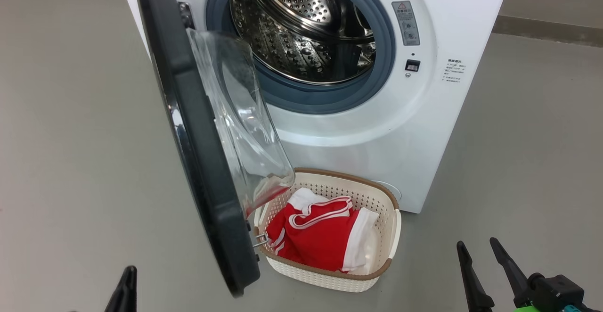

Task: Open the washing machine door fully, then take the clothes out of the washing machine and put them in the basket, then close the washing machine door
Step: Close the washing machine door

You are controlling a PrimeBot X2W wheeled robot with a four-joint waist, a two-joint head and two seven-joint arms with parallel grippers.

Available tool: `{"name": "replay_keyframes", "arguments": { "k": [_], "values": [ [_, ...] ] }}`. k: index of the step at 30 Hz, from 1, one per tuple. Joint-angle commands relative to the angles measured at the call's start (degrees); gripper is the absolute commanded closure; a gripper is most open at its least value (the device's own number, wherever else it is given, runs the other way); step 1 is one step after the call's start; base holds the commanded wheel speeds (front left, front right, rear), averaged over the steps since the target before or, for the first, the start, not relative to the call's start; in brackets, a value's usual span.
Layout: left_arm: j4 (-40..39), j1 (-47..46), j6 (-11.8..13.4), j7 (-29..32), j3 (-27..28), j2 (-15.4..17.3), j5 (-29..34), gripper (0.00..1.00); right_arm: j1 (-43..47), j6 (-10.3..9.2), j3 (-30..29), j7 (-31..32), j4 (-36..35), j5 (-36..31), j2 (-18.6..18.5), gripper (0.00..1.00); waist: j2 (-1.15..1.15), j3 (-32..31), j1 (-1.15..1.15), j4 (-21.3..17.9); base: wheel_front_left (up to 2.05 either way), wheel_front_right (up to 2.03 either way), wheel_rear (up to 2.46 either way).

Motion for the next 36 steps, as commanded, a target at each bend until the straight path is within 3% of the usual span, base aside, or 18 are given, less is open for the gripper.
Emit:
{"name": "replay_keyframes", "arguments": {
  "k": [1,2,3,5,6,10,11,17,20,26,36],
  "values": [
    [-1.75,-3.16,-0.31,-0.7,1.19,1.87,-3.81,1.0,-1.68,0.43,1.47,-0.37,-1.18,-0.11,-0.47,0.0,0.0,0.05,0.0,0.01,0.0,0.0,0.0],
    [-1.75,-3.16,-0.31,-0.7,1.19,1.87,-3.81,1.0,-1.68,0.43,1.47,-0.37,-1.18,-0.11,-0.47,0.0,0.0,0.05,0.0,0.01,0.0,0.0,0.0],
    [-2.53,-4.06,-0.31,-0.7,0.58,3.59,-8.67,1.0,-1.74,0.43,1.47,-0.37,-1.12,-0.09,-0.46,0.0,0.0,0.1,0.0,0.08,0.0,0.0,0.0],
    [-2.79,-4.49,-0.31,-0.7,0.3,4.12,-12.21,1.0,-1.76,0.43,1.49,-0.37,-1.07,-0.08,-0.46,0.0,0.0,0.1,0.0,0.1,0.0,0.0,0.0],
    [-3.62,-5.71,-0.31,-0.7,0.55,5.32,-20.65,1.0,-1.8,0.43,1.53,-0.37,-1.02,-0.07,-0.45,0.0,0.0,0.09,0.0,0.13,0.0,0.0,0.0],
    [-5.34,-7.84,-0.31,-0.7,0.08,8.98,-41.23,1.0,-1.81,0.43,1.73,-0.37,-0.9,0.02,-0.43,0.0,0.0,-0.06,0.0,-0.04,0.0,0.0,0.0],
    [-6.88,-8.82,-0.31,-0.22,-0.15,11.37,-51.37,1.0,-1.81,0.43,1.87,-0.37,-0.85,0.09,-0.42,0.0,0.0,-0.1,0.0,-0.16,0.0,0.0,0.0],
    [-12.6,-10.8,-0.31,12.92,2.26,15.13,-73.43,1.0,-1.58,0.43,1.92,-0.37,-0.91,0.1,-0.38,0.0,0.0,-0.09,0.0,-0.41,0.0,0.0,0.0],
    [-14.37,-10.68,-0.31,22.12,2.68,16.2,-77.45,1.0,-1.6,0.43,2.04,-0.37,-0.94,0.05,-0.37,0.0,0.0,0.11,0.0,-0.57,0.0,0.0,0.0],
    [-15.45,-10.47,-0.31,36.06,2.47,15.9,-78.15,1.0,-1.82,0.43,2.18,-0.37,-1.0,-0.05,-0.41,0.0,0.0,0.54,0.0,-0.95,0.0,0.0,0.0],
    [-14.69,-12.35,-0.31,46.64,4.16,11.98,-75.41,1.0,-2.34,0.43,2.08,-0.37,-1.25,-0.38,-0.6,0.0,0.0,1.72,0.0,-1.73,0.0,0.0,0.0]
  ]
}}
